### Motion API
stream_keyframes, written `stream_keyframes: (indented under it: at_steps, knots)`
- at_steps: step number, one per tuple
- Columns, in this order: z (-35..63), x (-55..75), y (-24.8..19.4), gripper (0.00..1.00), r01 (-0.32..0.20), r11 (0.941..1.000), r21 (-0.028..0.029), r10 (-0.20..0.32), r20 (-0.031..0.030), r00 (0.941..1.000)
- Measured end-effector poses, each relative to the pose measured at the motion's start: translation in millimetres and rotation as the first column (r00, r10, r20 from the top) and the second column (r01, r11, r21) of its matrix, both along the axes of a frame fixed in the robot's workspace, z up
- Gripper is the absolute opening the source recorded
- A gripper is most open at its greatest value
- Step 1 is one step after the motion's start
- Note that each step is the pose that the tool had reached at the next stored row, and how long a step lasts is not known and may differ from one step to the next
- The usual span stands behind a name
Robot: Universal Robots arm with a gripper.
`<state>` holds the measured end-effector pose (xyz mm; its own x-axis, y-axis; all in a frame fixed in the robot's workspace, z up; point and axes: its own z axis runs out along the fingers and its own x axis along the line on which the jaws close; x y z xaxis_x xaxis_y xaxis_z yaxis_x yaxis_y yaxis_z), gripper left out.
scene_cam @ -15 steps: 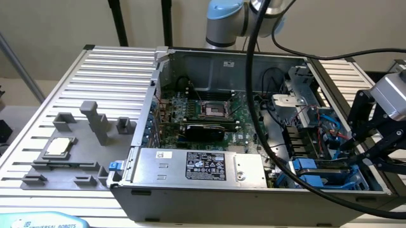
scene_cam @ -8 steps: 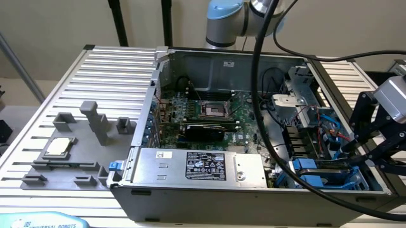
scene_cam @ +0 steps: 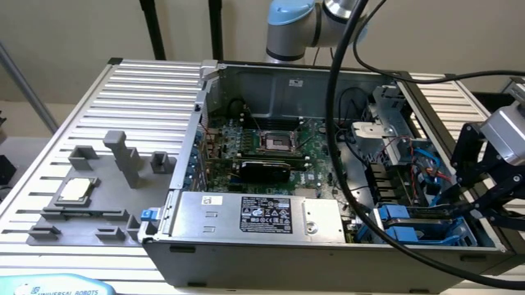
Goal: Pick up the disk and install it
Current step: 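Insert the first disk wire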
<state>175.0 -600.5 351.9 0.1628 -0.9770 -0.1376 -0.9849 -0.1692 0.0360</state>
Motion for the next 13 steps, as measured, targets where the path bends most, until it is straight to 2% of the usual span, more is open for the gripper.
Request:
stream_keyframes:
  at_steps: [3,4,6,7,13]
  knots:
    - [-0.9,0.2,0.0,0.31,0.000,1.0000,0.0000,0.000,0.0000,1.0000]
    - [-1.3,0.2,0.0,0.24,0.000,1.0000,-0.0001,0.000,0.0000,1.0000]
    - [-1.8,0.2,0.0,0.24,-0.001,1.0000,-0.0004,0.001,-0.0001,1.0000]
    - [-1.9,0.3,0.0,0.17,-0.001,1.0000,-0.0005,0.001,0.0000,1.0000]
    - [0.7,-1.2,1.1,0.16,-0.001,1.0000,-0.0012,0.001,0.0000,1.0000]
